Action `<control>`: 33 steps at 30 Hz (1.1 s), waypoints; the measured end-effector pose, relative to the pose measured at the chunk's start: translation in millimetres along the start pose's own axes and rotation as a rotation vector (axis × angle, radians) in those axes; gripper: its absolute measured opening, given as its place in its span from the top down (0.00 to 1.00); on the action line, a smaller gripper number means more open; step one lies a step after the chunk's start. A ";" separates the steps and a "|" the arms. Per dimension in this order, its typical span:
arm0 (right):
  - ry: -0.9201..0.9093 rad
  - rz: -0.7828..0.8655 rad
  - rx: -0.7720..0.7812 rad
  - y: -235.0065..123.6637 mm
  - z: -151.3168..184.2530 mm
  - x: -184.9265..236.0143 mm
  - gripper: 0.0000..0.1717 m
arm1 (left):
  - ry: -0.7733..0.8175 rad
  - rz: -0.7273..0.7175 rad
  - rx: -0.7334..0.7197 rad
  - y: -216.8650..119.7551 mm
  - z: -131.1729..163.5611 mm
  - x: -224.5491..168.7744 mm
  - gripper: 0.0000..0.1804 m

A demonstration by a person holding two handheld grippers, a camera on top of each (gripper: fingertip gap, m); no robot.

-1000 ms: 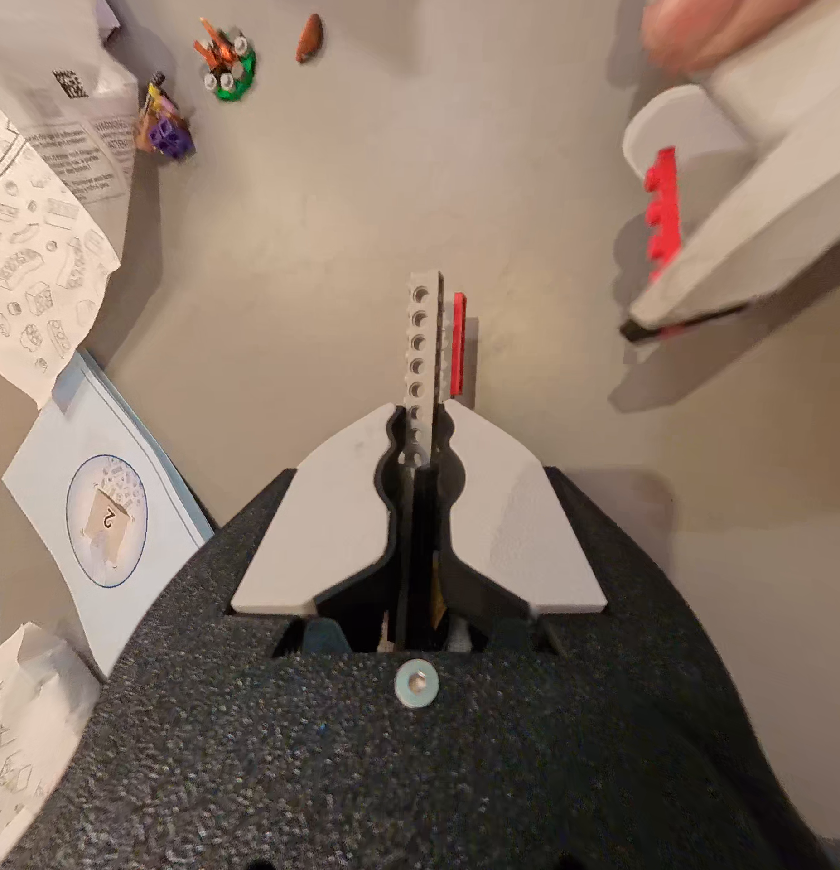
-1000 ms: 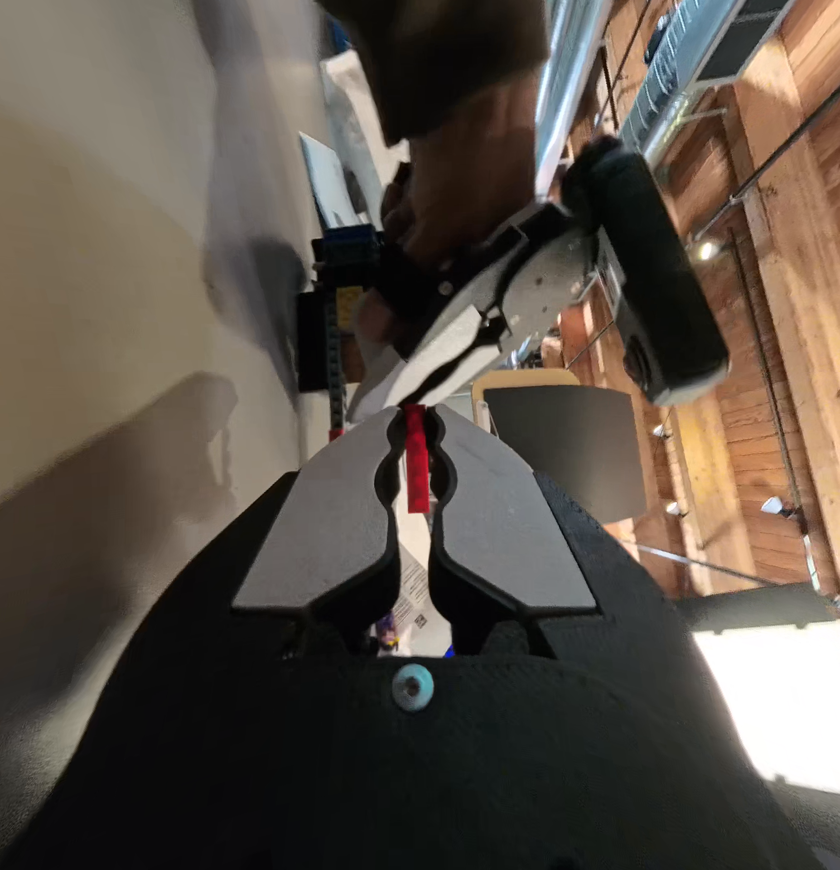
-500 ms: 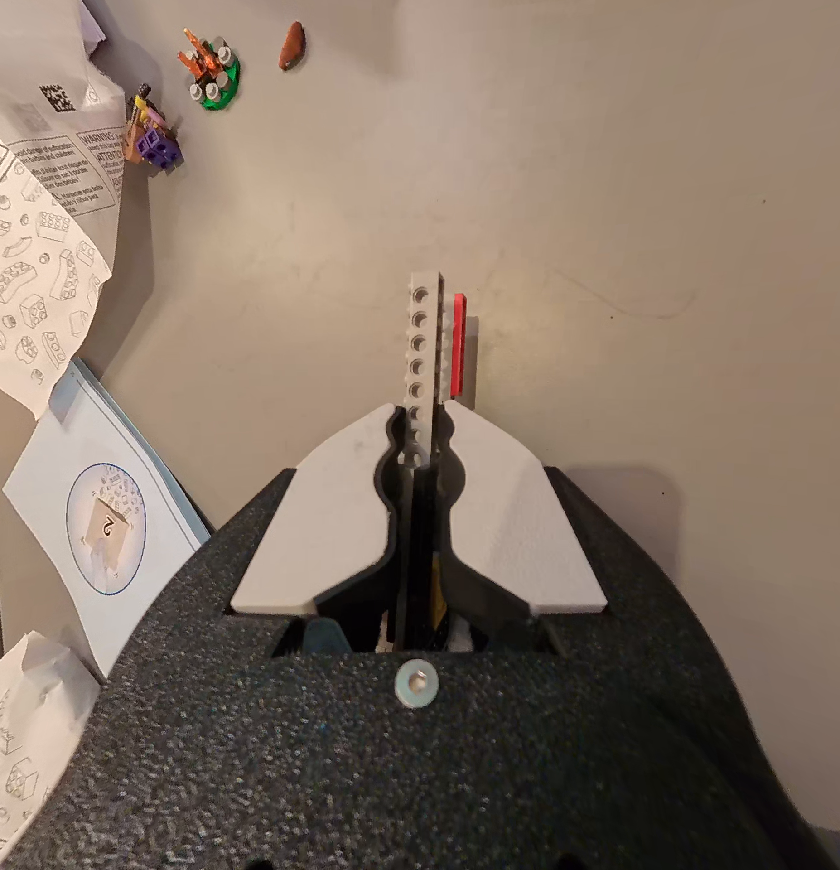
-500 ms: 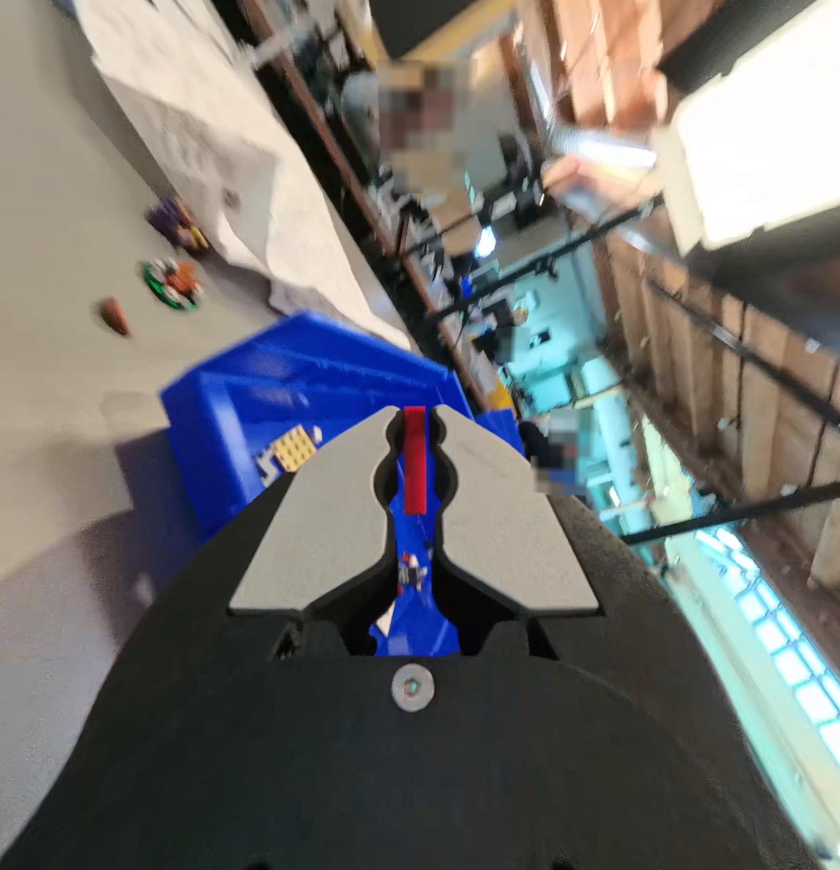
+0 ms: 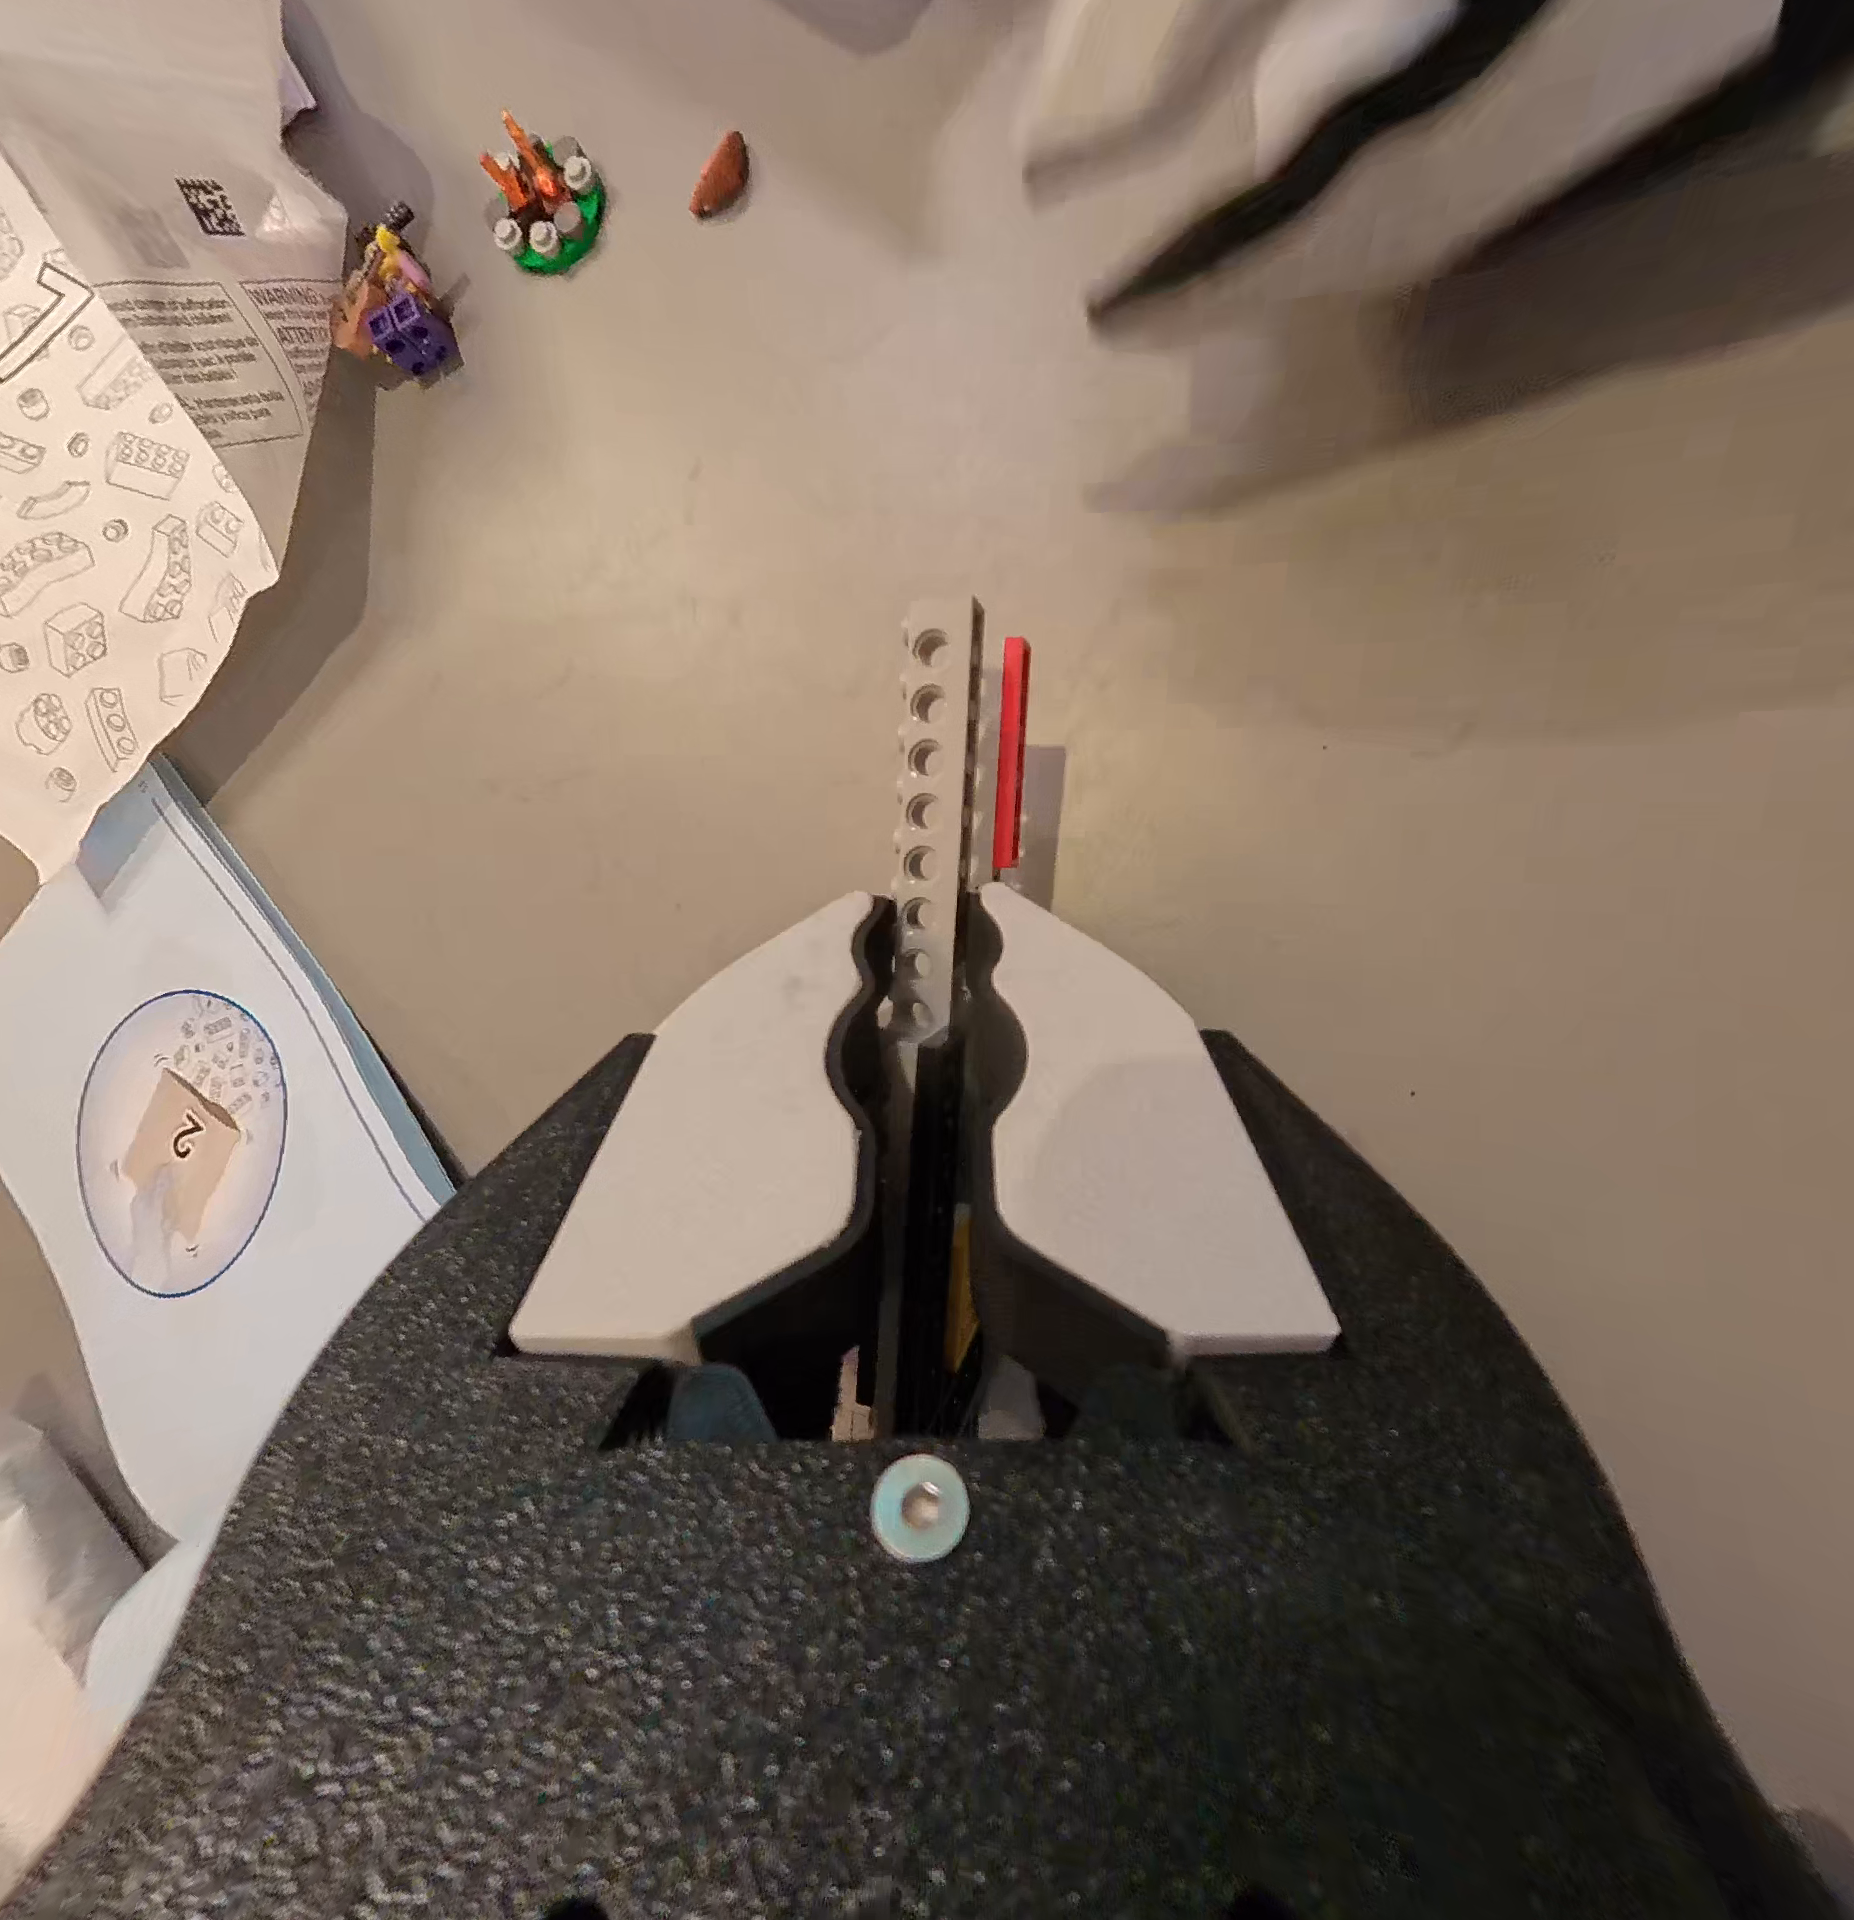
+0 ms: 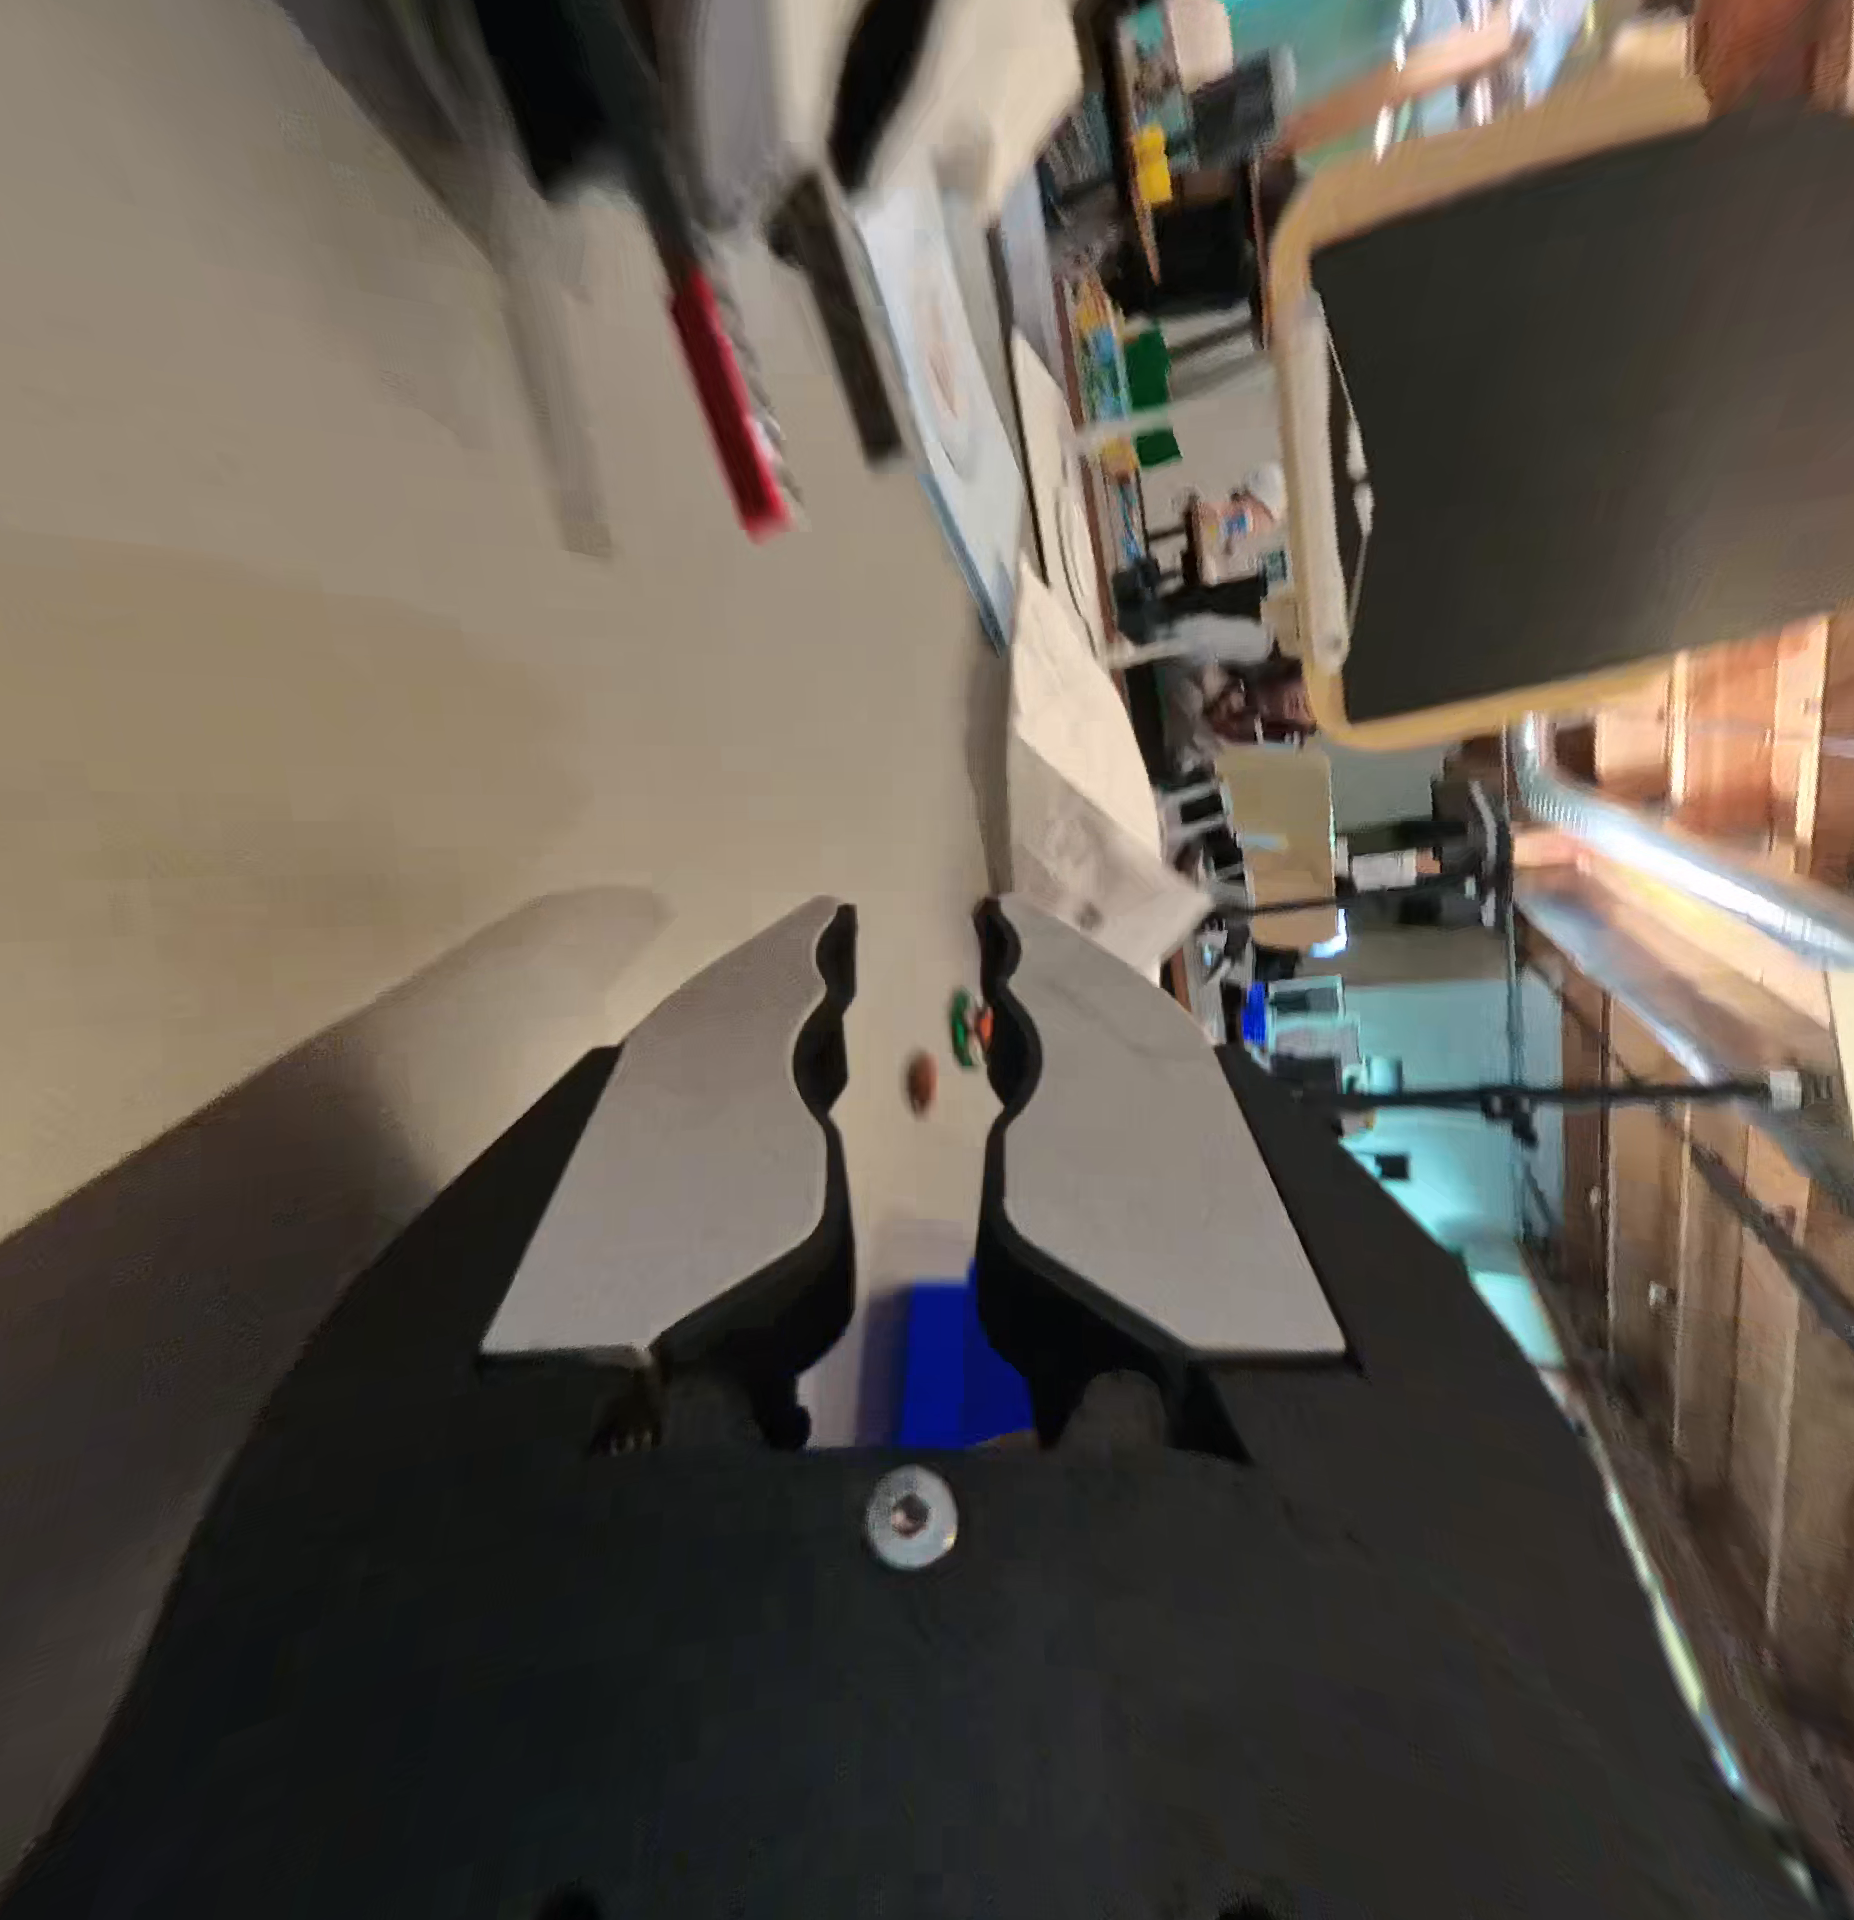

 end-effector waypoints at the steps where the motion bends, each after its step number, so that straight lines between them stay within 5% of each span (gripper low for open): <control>1: -0.030 -0.021 -0.032 8.0 -12.2 7.1 0.87 | -0.009 0.002 -0.010 -1.0 0.1 0.9 0.93; 6: -0.181 -0.015 -0.124 38.3 -47.6 22.3 0.89 | -0.062 0.015 -0.049 -3.9 1.9 4.5 0.93; 15: -0.354 0.077 -0.136 65.4 -58.9 26.9 0.94 | -0.060 0.019 -0.069 -6.2 2.4 5.7 0.92; 23: -0.030 -0.037 -0.070 71.9 -51.1 13.3 0.94 | 0.115 -0.151 -0.138 -9.6 -0.9 17.7 0.84; 33: 0.299 -0.160 -0.047 75.6 -36.7 12.3 0.95 | 0.308 -0.058 -0.190 6.1 3.3 0.8 0.86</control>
Point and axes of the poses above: each gripper's, where its closed fingertips meet, y out along the fingers, z out of its underside, x = y × z across the jaws, the point moved 6 cm from there along -y, back along the fingers, and after that the axes turned 12 degrees about -x, right-handed, at the moved point
